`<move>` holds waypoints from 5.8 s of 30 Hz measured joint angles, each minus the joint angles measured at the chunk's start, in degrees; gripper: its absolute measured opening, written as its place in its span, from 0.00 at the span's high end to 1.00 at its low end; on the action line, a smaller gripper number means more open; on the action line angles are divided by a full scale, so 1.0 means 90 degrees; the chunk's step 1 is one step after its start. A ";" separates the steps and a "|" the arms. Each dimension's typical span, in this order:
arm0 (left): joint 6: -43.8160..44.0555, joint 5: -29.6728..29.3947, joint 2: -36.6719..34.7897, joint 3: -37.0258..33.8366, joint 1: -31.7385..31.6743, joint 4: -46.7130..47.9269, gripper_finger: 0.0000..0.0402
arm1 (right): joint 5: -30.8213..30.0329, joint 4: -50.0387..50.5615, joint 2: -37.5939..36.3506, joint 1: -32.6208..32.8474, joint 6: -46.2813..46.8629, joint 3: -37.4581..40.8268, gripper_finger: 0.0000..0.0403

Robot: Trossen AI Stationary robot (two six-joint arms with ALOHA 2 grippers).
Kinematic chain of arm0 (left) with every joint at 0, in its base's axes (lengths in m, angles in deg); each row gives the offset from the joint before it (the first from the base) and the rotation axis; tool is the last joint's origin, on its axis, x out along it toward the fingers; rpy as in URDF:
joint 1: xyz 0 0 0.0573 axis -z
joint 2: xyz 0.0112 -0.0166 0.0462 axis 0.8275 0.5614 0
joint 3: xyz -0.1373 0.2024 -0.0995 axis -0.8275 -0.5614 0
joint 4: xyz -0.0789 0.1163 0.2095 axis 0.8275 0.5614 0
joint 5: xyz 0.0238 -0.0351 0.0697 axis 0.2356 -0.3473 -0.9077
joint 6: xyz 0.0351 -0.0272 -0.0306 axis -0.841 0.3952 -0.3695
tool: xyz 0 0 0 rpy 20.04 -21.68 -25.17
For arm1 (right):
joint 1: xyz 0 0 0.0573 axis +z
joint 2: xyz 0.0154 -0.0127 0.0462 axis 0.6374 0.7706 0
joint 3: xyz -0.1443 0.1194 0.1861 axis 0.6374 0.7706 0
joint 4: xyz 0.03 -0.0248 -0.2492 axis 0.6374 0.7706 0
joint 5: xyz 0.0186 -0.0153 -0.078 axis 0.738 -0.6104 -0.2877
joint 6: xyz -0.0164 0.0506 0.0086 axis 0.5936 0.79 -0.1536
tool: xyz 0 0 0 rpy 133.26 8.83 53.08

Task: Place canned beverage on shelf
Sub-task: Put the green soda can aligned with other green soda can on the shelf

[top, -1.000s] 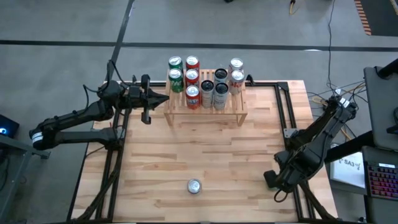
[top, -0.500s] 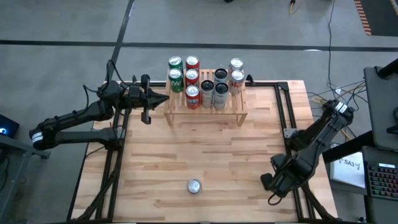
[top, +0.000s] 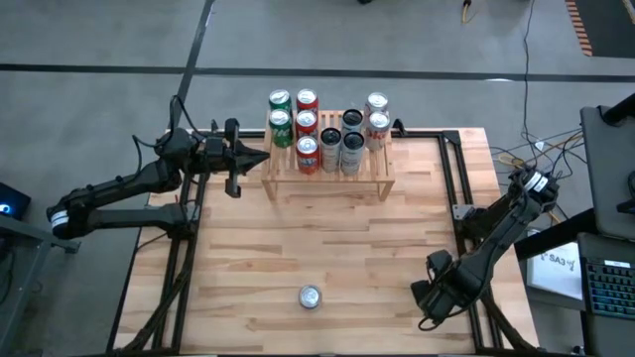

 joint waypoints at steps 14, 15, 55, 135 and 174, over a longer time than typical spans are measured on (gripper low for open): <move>0.0002 0.0002 0.0000 0.0000 0.0000 0.0000 1.00 | -0.0032 -0.0041 0.0097 0.0000 0.0335 -0.0006 0.31; 0.0002 0.0003 0.0000 0.0001 0.0000 0.0000 1.00 | -0.0090 0.0019 0.0069 0.0000 0.0371 -0.0029 0.31; 0.0612 0.0915 0.0335 -0.0048 0.1316 0.0299 0.50 | -0.5245 -0.4002 0.0006 -0.3775 -1.1429 -0.1999 0.31; -0.0360 -0.2799 -0.0169 -0.0161 0.2004 0.1622 0.29 | -0.4809 -0.3246 0.1505 -0.4110 -1.3824 -0.4600 0.18; 0.0551 -0.1095 0.1198 -0.1503 -0.0250 -0.1607 0.29 | -0.4646 -0.7233 -0.0484 -0.4112 -1.5086 -0.0765 0.18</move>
